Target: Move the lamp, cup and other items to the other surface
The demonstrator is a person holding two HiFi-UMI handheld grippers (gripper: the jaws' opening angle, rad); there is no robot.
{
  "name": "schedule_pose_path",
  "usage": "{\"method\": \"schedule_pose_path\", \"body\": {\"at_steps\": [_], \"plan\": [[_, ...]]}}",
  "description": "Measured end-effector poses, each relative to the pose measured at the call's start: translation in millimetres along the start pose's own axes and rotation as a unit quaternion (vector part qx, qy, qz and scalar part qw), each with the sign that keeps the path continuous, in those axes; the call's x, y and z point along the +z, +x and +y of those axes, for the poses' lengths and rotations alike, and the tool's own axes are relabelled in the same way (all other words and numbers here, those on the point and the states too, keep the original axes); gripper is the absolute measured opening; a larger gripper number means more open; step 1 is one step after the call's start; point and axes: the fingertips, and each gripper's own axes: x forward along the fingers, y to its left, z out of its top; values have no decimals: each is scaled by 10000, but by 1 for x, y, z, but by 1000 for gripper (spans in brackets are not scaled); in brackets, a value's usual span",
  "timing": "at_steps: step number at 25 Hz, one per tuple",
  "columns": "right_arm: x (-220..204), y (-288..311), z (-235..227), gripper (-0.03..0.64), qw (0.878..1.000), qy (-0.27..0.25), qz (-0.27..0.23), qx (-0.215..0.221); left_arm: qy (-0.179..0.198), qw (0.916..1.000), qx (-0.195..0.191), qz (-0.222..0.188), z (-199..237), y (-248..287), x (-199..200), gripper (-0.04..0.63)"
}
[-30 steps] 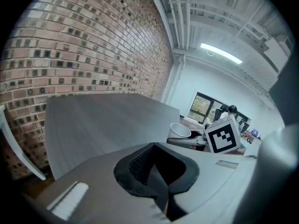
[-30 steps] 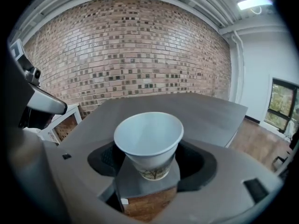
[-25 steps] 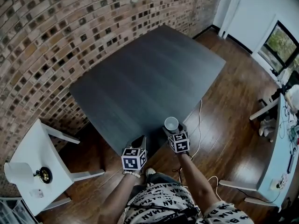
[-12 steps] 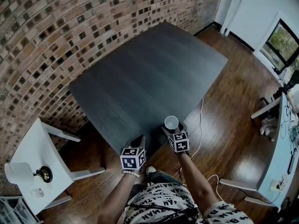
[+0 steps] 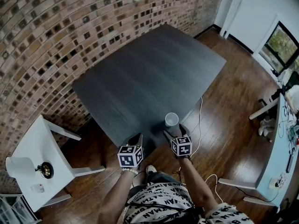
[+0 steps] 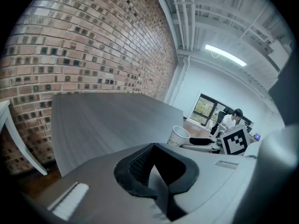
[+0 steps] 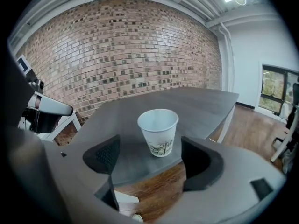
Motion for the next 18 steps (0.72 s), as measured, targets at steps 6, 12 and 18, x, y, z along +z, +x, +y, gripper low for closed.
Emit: {"method": "schedule_pose_path", "body": {"at_steps": [6,12,18], "plan": [[9,-28,31,425,9999,8,-93,69,1,10000,-24,-74,-1,-29,-5,0],[21,-60,80,425,9989,-214,-218,342,-292,9994,65,-200,5,-71,-19,0],[27,-84,154,425,9920,-666,-318,1027,-531,9958,487,-558,20,-134,-34,0]]}}
